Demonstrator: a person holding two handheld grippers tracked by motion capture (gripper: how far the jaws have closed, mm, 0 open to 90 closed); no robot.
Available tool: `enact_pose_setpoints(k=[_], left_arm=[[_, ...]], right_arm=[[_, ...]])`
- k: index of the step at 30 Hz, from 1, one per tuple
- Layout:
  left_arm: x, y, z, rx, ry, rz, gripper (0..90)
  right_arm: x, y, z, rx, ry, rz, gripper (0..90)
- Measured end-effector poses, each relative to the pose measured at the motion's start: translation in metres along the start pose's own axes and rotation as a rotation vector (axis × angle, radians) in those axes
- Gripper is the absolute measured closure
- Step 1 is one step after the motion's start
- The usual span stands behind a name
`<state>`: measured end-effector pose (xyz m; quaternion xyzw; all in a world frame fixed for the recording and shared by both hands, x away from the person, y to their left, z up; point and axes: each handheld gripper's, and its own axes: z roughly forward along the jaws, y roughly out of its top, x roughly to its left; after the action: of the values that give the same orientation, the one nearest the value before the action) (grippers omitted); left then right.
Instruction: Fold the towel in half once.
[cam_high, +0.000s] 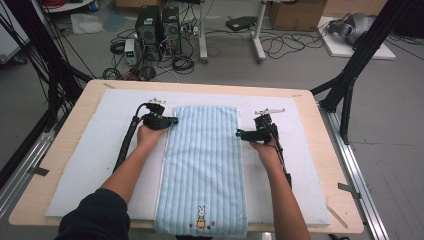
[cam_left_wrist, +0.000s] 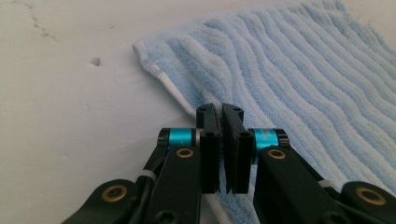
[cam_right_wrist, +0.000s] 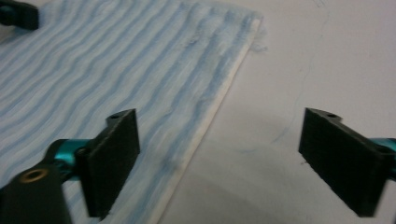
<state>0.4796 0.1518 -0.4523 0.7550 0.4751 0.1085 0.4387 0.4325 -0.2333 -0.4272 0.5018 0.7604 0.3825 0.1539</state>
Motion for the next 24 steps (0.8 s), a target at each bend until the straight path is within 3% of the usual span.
enact_pose_setpoints(k=[3, 6, 10, 11, 13, 17, 19, 21, 24], left_arm=[[0.001, 0.0, 0.0, -0.001, -0.004, -0.004, 85.1], [0.001, 0.0, 0.0, -0.002, -0.007, -0.004, 85.2], [0.001, 0.0, 0.0, 0.0, -0.008, -0.004, 85.3], [0.001, 0.0, 0.0, 0.0, -0.006, -0.002, 85.3], [0.0, 0.0, 0.0, 0.002, -0.006, -0.001, 85.5], [0.0, 0.0, 0.0, 0.004, -0.003, 0.008, 85.5], [0.002, 0.0, 0.0, 0.0, -0.008, -0.009, 85.9], [0.005, 0.002, -0.001, -0.023, 0.003, -0.025, 86.0], [0.009, 0.008, -0.002, -0.095, -0.027, -0.089, 86.0]], right_arm=[[-0.002, 0.007, 0.011, 0.005, 0.006, 0.01, 28.6], [0.002, 0.014, 0.022, 0.005, -0.001, -0.034, 39.9], [0.009, 0.017, 0.042, 0.079, -0.016, -0.057, 44.7], [0.012, 0.018, 0.044, 0.074, -0.042, -0.082, 47.5], [0.016, 0.018, 0.047, 0.064, -0.051, -0.109, 53.9], [0.023, 0.021, 0.05, 0.073, -0.058, -0.143, 81.4], [0.028, 0.023, 0.051, 0.088, -0.067, -0.174, 85.9], [0.025, 0.024, 0.051, 0.079, -0.058, -0.145, 86.3], [0.015, 0.024, 0.051, 0.028, -0.042, -0.096, 86.2]])
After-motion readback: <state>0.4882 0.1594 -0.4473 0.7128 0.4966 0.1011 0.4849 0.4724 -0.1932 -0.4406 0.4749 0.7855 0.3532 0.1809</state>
